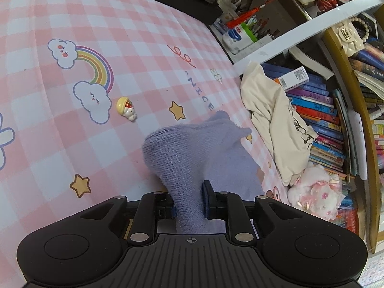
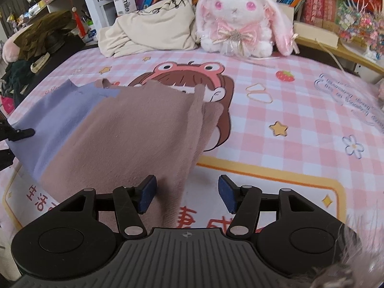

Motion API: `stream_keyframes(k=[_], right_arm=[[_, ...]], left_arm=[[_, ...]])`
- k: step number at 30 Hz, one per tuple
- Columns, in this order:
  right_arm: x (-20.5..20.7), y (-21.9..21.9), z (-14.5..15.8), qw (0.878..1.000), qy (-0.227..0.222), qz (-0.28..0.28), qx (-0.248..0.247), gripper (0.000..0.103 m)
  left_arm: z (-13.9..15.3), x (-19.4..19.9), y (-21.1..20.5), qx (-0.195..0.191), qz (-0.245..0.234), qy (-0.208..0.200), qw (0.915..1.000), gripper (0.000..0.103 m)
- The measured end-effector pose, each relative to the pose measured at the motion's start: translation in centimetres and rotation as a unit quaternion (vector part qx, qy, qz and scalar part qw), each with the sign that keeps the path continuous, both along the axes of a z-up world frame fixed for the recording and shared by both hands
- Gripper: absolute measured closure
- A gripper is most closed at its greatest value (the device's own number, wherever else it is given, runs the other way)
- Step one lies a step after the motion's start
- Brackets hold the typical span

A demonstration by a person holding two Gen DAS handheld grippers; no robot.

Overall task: Fold clothes
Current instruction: 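Grip the lavender side with the left tool while the right tool grips the mauve side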

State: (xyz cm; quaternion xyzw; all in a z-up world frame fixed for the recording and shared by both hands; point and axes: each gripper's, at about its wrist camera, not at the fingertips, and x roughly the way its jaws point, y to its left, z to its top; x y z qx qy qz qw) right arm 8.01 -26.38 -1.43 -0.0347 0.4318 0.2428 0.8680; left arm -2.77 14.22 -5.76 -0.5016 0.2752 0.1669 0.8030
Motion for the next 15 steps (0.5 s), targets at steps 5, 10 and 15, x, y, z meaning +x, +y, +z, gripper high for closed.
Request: stream_keyframes(k=[5,10,15], right_arm=[[0.3,-1.2,0.2,1.000,-0.004,-0.009,0.006,0.048],[0.9,-1.5,0.0,1.000,-0.007,0.000,0.006,0.048],[1.6,-1.1,-0.2,1.000,-0.006,0.025,0.009,0.053]], left_arm=[[0.0,0.0,0.0,0.001,0.002,0.001,1.0000,0.085],[0.1,0.1,-0.1,0.005,0.002,0.003,1.0000,0.085],[0.5,0.6,-0.4,0.029,-0.007,0.008,0.9995,0.085]])
